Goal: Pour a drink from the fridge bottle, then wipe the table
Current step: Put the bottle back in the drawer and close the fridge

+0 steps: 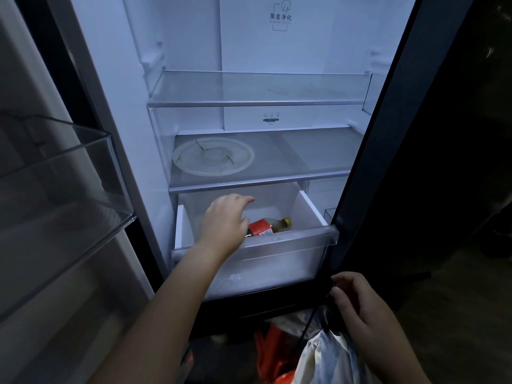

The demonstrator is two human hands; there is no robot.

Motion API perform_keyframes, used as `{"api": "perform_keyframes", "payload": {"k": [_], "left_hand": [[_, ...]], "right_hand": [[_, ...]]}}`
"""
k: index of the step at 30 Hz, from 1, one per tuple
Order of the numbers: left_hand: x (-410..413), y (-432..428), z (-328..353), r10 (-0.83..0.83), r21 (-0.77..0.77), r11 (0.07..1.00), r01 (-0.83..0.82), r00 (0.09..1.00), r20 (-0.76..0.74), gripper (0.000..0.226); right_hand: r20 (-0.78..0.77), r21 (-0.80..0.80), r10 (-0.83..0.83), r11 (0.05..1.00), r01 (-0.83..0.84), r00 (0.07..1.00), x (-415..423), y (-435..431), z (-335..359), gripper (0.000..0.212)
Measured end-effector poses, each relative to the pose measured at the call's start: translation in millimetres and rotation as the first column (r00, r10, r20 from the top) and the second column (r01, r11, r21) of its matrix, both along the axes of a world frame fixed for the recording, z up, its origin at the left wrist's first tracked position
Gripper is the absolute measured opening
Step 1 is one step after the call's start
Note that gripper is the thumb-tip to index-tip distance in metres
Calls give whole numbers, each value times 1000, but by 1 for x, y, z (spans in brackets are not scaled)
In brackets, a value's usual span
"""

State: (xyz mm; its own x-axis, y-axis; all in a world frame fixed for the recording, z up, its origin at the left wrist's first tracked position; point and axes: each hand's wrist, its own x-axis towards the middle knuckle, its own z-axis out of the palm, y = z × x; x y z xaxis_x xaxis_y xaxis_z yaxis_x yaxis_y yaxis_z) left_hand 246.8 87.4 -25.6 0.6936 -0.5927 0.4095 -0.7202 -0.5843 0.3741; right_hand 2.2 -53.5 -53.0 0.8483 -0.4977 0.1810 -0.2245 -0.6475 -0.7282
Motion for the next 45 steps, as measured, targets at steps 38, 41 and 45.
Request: {"api": "perform_keyframes", "payload": {"k": [38, 41, 45], "left_hand": [[-48, 24, -152, 283, 119, 922, -369, 850, 445, 85], [-41, 24, -154, 285, 100, 925, -367, 844, 455, 87], [-10, 15, -140, 288, 126, 921, -367, 864, 412, 86]], "right_hand": [[286, -668, 131, 737, 99, 949, 151, -1, -126, 68], [268, -689, 152, 720, 80, 951, 155, -2, -128, 72], [144, -652, 141, 759, -14, 979, 180, -11, -108, 75]]}}
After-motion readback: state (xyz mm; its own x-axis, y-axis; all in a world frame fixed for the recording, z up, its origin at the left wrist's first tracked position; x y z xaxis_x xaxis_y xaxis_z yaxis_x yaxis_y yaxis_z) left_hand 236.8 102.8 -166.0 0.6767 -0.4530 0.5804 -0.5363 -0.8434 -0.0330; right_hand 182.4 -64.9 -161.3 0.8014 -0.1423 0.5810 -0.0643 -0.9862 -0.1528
